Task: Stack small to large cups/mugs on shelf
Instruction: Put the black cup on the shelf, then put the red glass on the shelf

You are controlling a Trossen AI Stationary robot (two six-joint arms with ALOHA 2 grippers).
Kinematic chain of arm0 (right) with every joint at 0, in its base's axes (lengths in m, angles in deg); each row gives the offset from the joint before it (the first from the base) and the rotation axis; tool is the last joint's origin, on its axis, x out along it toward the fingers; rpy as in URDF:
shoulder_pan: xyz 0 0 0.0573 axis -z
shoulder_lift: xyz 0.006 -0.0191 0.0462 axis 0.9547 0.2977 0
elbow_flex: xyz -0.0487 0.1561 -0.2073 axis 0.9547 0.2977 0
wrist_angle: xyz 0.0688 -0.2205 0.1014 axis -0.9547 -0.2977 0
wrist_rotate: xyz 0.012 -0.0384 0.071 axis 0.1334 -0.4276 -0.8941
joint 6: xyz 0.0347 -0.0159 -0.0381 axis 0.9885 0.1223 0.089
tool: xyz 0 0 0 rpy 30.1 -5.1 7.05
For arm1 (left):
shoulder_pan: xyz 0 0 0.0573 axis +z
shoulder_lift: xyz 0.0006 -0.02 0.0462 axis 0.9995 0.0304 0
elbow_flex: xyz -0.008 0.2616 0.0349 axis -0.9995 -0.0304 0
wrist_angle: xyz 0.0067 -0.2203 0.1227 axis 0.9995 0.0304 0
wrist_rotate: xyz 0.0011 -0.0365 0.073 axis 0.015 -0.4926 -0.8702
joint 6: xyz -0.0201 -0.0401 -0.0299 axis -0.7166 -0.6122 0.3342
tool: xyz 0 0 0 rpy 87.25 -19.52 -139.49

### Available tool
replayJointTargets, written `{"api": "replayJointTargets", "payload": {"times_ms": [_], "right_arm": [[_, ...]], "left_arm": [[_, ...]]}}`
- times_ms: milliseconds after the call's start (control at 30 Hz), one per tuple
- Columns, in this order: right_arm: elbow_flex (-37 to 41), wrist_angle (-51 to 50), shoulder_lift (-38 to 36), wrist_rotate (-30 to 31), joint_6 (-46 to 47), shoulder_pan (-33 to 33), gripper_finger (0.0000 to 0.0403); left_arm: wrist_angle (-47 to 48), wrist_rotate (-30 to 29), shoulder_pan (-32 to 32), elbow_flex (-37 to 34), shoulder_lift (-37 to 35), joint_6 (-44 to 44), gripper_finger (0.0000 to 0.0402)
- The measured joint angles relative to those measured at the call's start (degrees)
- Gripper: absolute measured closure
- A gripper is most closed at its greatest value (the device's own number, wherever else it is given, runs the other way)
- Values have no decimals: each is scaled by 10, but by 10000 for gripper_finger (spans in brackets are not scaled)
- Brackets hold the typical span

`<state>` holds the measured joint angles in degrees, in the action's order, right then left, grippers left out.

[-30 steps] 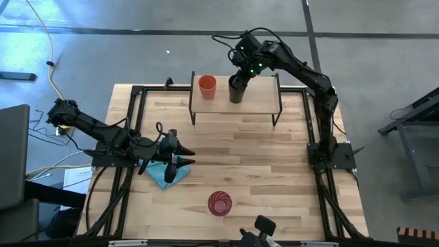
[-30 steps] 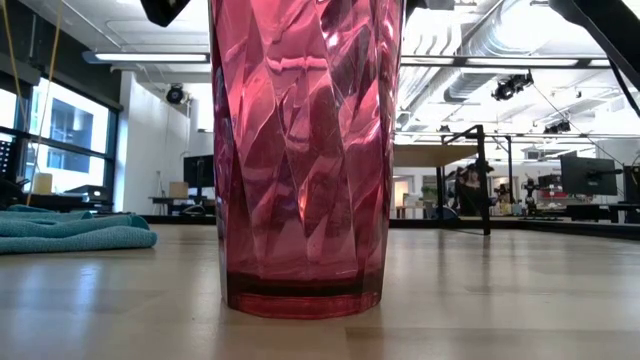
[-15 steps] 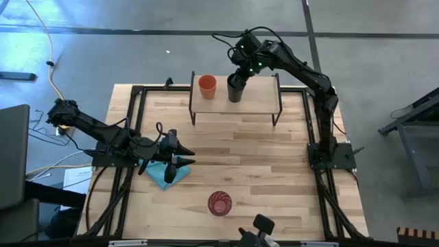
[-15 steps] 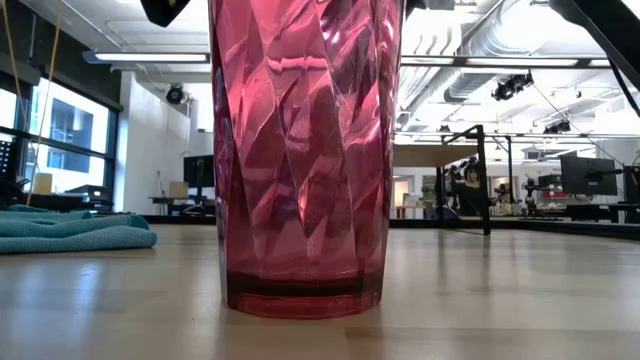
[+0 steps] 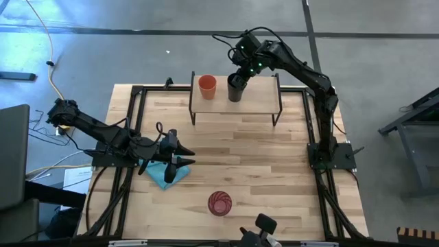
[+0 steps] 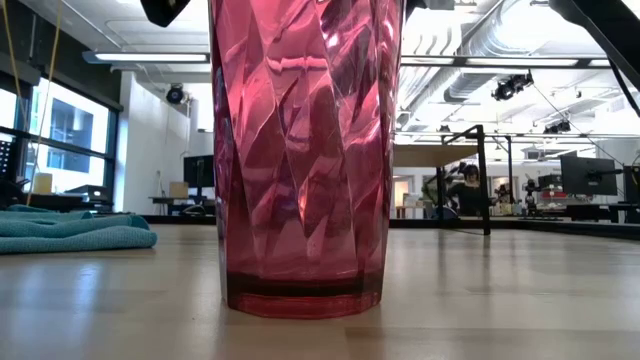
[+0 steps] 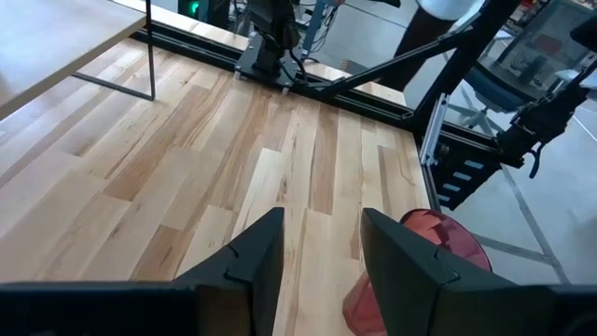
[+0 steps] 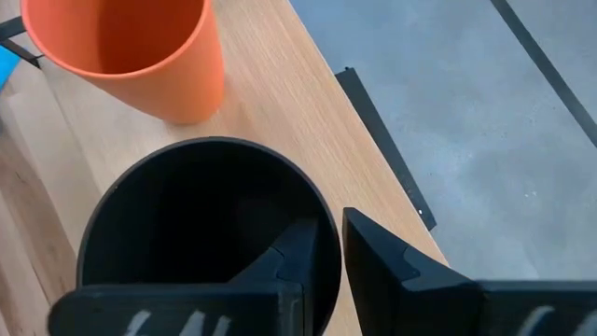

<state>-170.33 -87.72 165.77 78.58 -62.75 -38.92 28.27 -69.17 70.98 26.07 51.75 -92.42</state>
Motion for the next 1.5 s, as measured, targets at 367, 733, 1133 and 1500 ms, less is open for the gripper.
{"api": "replayJointTargets", "payload": {"times_ms": [367,733,1133,1500], "right_arm": [[0,-3,-9,5,0,0,355],[0,-27,-63,10,5,2,321],[0,-187,-204,1,67,-50,315],[0,-190,-302,-62,195,-187,314]], "left_arm": [[3,5,0,0,0,-1,268],[3,4,0,0,0,-1,268],[11,4,0,0,0,10,268],[13,4,0,0,0,20,268]]}}
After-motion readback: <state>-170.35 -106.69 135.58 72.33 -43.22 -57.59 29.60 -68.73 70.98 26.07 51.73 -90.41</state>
